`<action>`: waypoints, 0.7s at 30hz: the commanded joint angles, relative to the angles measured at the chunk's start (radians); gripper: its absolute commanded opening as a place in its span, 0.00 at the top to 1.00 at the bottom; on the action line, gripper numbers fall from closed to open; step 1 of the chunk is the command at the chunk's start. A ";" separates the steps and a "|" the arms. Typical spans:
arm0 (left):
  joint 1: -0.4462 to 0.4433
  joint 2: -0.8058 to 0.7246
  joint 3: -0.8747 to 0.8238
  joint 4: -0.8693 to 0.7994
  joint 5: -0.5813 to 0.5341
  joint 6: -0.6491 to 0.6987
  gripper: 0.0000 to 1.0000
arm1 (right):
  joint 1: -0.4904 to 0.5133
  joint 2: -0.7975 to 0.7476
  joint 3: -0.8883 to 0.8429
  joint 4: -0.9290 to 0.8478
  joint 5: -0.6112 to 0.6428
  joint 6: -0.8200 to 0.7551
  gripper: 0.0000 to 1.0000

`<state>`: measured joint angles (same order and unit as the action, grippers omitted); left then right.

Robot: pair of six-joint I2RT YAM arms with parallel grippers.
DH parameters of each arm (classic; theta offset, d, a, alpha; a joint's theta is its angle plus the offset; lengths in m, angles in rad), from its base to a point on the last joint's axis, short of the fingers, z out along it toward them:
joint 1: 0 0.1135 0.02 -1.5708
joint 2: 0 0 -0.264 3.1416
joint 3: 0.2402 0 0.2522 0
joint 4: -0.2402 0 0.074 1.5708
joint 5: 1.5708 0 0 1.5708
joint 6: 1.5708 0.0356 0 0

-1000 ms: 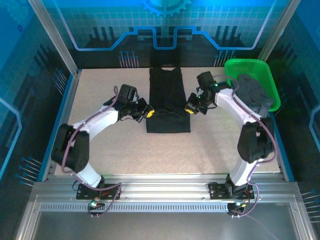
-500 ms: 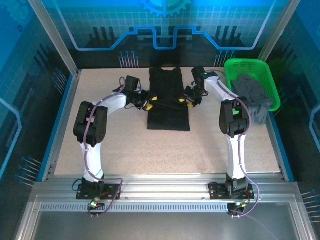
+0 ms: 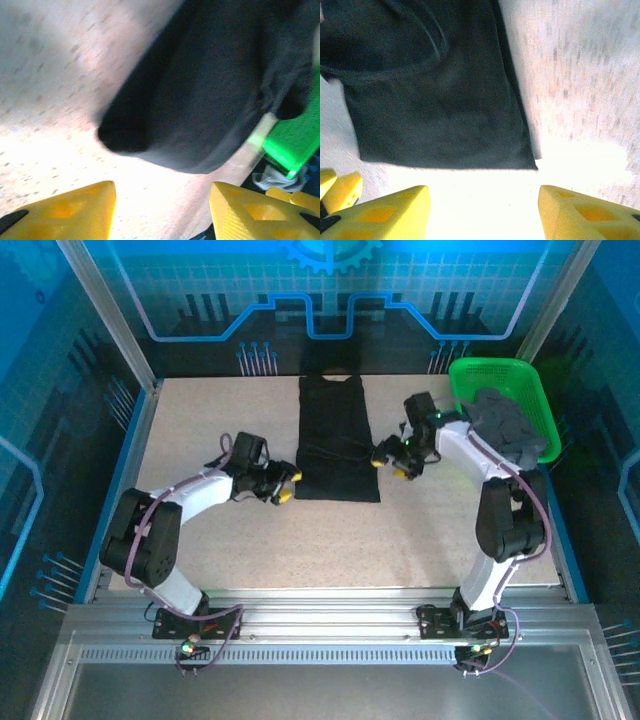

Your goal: Fold and stack the t-shirts

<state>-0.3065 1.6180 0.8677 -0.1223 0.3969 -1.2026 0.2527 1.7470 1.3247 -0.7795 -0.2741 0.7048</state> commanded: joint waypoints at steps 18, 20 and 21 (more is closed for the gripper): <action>-0.013 0.290 0.117 0.239 -0.010 -0.109 0.77 | 0.052 0.273 0.024 0.175 -0.058 0.077 0.70; -0.004 0.294 0.144 0.237 -0.013 -0.104 0.94 | 0.051 0.283 0.069 0.161 -0.054 0.074 0.89; 0.002 0.286 0.162 0.230 -0.018 -0.099 1.00 | 0.051 0.277 0.094 0.149 -0.046 0.070 0.95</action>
<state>-0.3222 1.8885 0.9699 0.0475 0.4198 -1.3293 0.3004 2.0083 1.3411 -0.6804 -0.3229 0.7811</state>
